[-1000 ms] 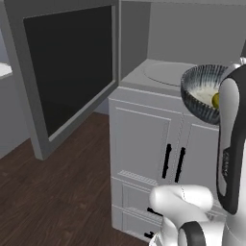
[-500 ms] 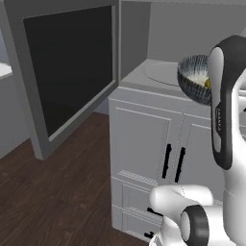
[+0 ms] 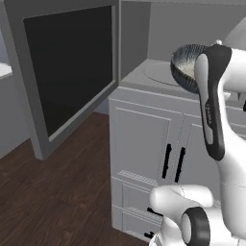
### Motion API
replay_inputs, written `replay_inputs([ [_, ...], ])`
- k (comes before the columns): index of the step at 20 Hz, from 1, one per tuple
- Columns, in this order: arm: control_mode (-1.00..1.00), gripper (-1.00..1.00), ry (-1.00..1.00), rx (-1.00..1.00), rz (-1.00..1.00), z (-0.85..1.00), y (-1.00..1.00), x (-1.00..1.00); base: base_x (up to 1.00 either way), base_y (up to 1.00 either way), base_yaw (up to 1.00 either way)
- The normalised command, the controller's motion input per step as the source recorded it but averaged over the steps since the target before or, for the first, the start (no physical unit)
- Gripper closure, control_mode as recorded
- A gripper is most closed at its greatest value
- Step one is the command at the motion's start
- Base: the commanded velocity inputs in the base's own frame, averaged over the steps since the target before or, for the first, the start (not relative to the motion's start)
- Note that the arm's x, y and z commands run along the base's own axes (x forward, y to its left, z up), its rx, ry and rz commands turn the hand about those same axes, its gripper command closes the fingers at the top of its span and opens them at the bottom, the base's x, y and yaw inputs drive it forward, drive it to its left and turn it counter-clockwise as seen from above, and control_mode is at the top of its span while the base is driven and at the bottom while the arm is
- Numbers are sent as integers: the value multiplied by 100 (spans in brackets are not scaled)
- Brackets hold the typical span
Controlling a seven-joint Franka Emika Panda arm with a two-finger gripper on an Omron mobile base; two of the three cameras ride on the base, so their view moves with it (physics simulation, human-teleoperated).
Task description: Pick the lemon from the sink and place it in the bowl. Then pick the bowl and place it in the microwave. Then close the microwave door and press the start button.
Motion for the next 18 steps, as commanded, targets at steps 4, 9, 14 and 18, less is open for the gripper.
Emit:
replay_inputs([
  [4, -100, 100, 1, 0, -3, 0, 0, 72, 0, 0, 0],
  [9, -100, 100, 0, 0, -5, 0, -16, 66, 0, 0, 0],
  [14, -100, 100, 5, 3, -1, -1, -37, 70, 0, 0, 0],
  [18, -100, 100, 0, 0, -1, -10, -28, 63, 0, 0, 0],
])
